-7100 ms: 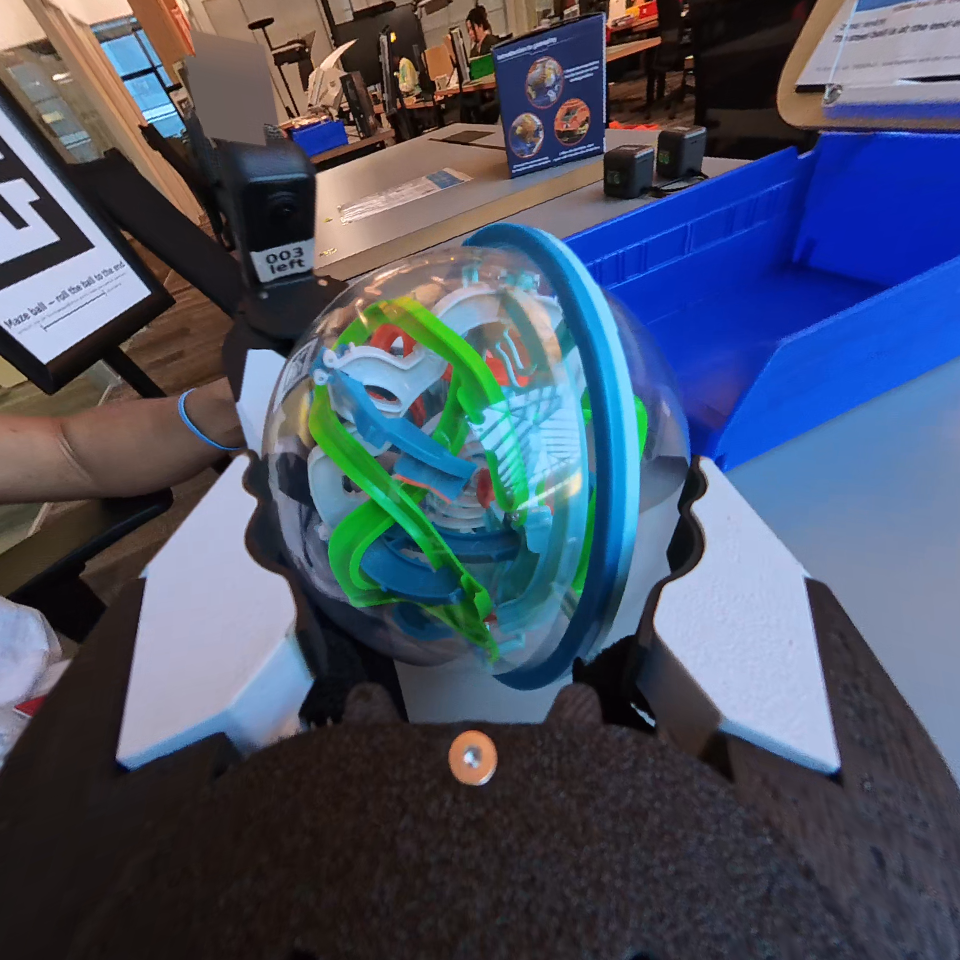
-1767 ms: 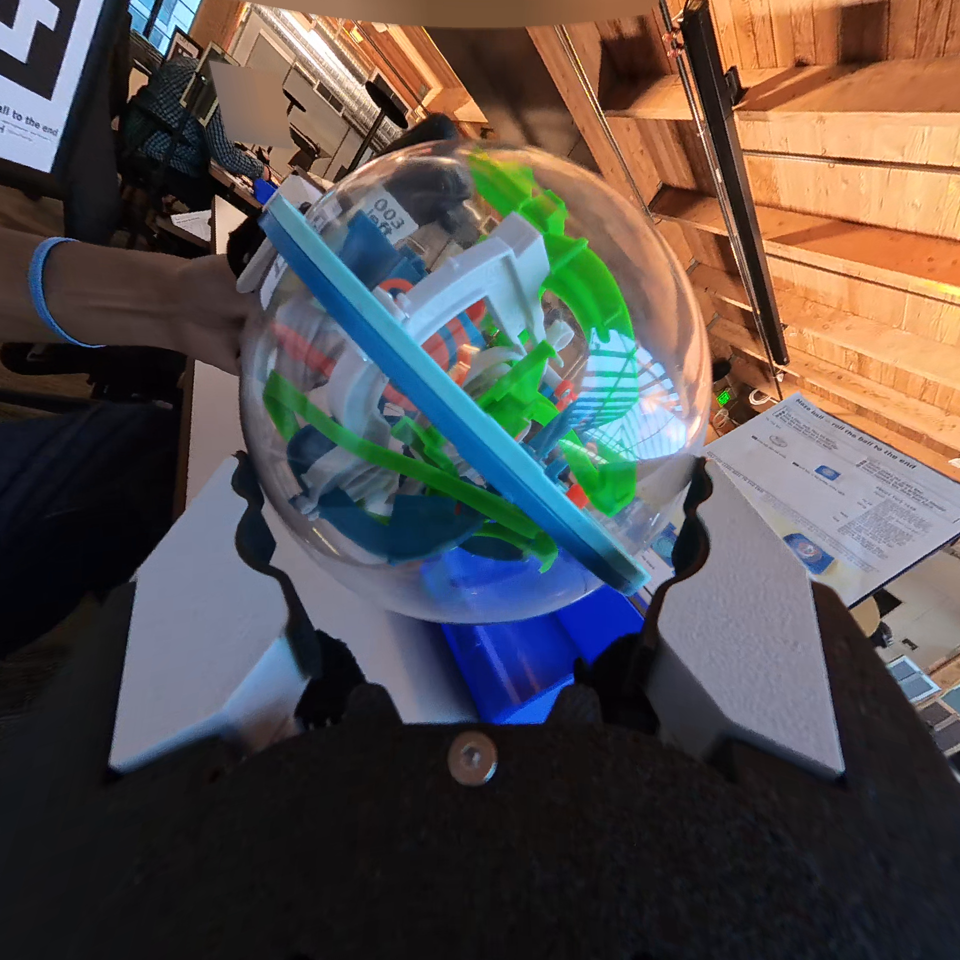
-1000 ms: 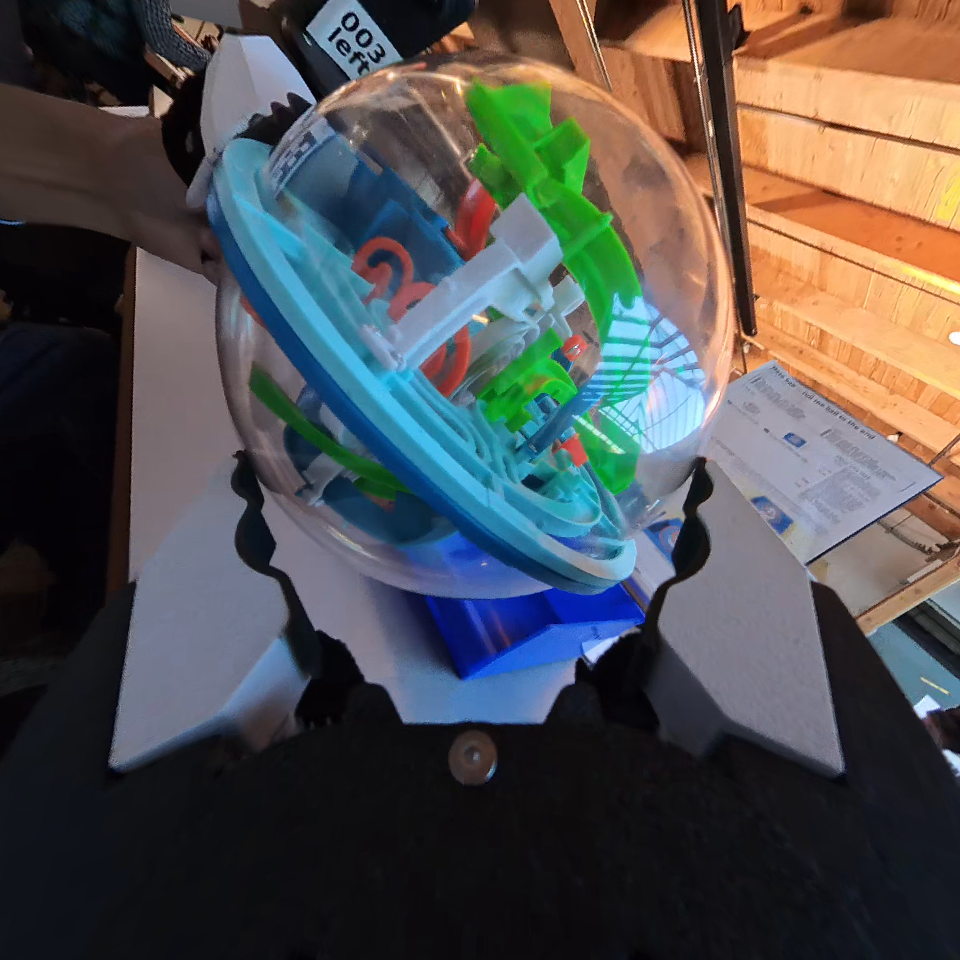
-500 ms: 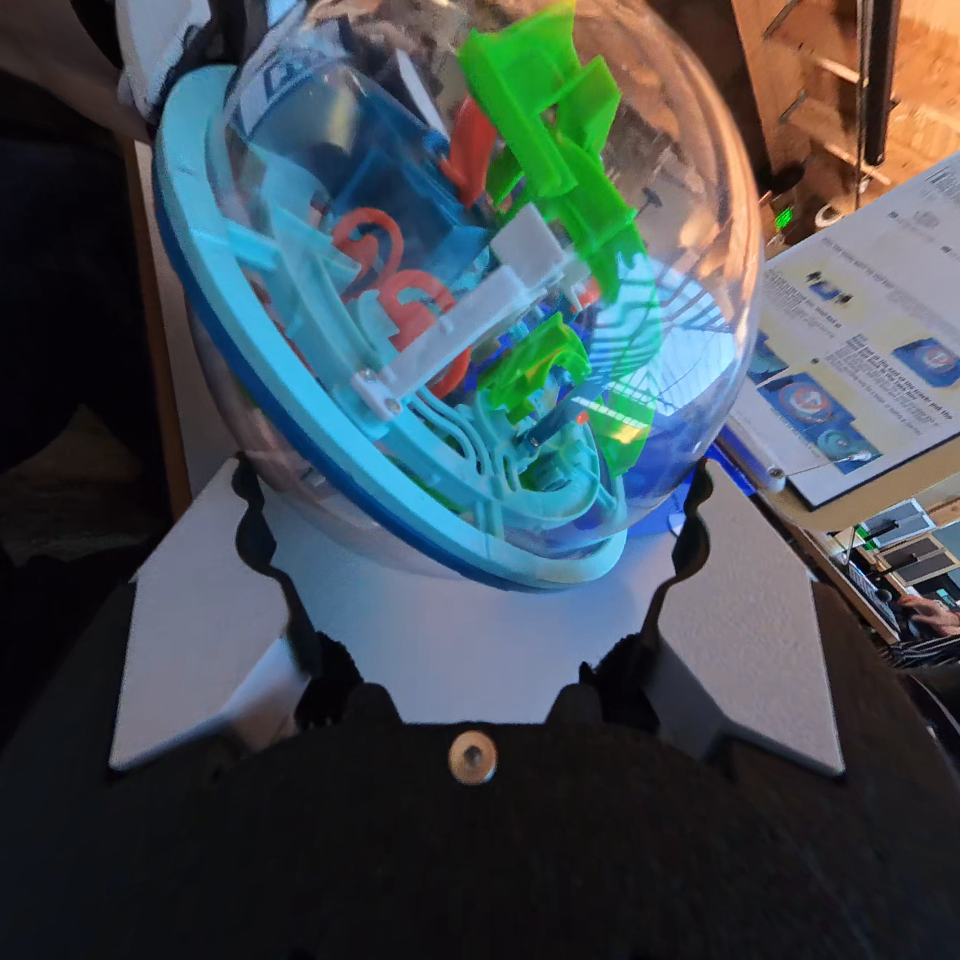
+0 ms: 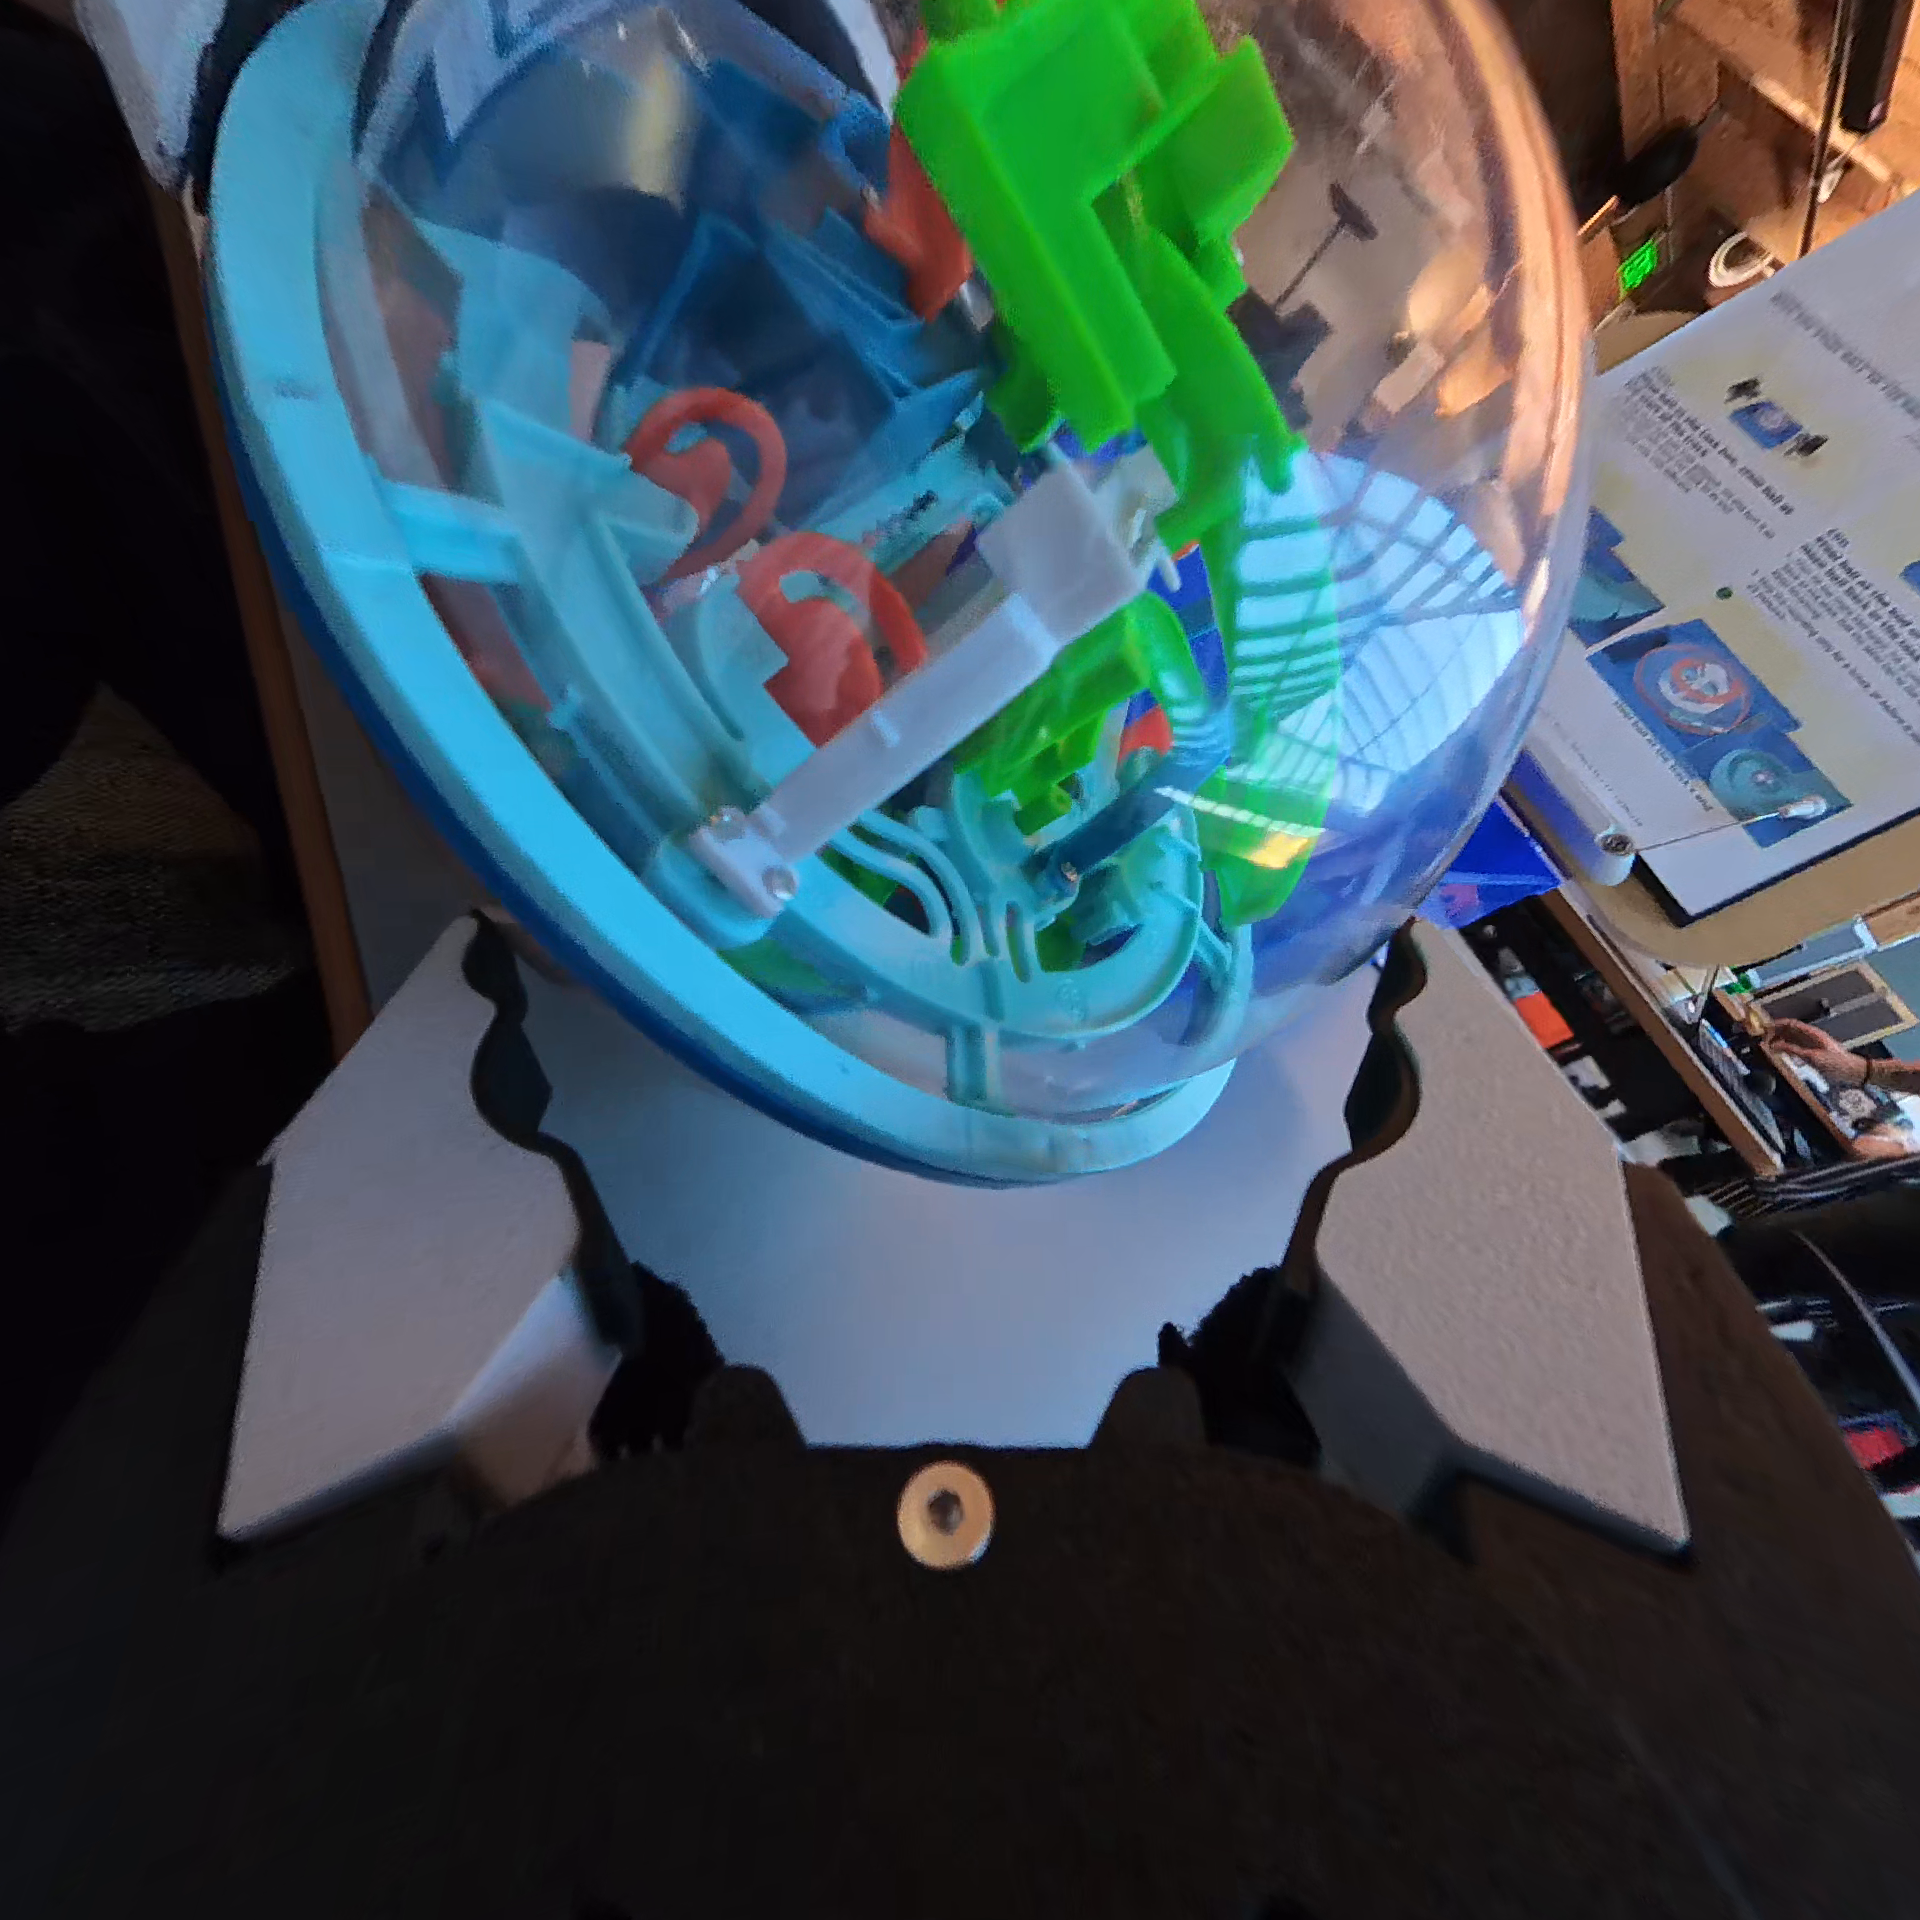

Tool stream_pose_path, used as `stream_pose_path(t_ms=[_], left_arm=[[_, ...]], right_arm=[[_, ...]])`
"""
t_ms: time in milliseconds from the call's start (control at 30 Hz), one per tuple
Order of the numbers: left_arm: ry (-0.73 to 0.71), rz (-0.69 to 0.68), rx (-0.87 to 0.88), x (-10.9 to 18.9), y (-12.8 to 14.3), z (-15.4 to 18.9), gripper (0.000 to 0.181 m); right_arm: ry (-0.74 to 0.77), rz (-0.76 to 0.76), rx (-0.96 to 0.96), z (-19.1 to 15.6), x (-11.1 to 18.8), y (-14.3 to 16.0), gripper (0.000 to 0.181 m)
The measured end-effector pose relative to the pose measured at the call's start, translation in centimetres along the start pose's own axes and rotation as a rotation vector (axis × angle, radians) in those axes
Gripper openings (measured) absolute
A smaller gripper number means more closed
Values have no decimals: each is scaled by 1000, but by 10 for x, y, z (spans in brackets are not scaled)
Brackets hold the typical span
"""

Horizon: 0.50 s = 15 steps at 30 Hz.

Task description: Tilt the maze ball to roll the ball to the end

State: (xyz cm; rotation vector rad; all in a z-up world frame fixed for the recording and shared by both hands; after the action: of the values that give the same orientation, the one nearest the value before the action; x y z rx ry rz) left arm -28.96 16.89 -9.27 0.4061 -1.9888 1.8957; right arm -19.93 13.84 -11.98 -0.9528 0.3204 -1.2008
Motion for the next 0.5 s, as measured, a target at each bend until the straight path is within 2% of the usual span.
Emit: stream_pose_path(t_ms=[200,367,500], left_arm=[[-13,7,-16,1,0,0,158],[-31,-1,-49,1,-1,3,158],[-41,-8,-76,1,-1,6,158]], right_arm=[[-4,-2,-33,-2,0,-1,155],[-13,-62,-73,-5,3,1,157],[-61,-34,-162,-8,9,-6,155]])
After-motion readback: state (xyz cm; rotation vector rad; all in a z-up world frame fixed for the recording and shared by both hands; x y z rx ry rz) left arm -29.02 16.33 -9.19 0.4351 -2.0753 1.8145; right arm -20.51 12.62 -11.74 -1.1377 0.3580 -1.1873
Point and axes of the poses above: each gripper's, where its closed fingertips meet, x back along the fingers, y out of its underside, z = x × y across the jaws, the point moved 2 cm from there along x, back along the fingers, and after that the axes turned 4 degrees about -y, right-handed, at the moved point
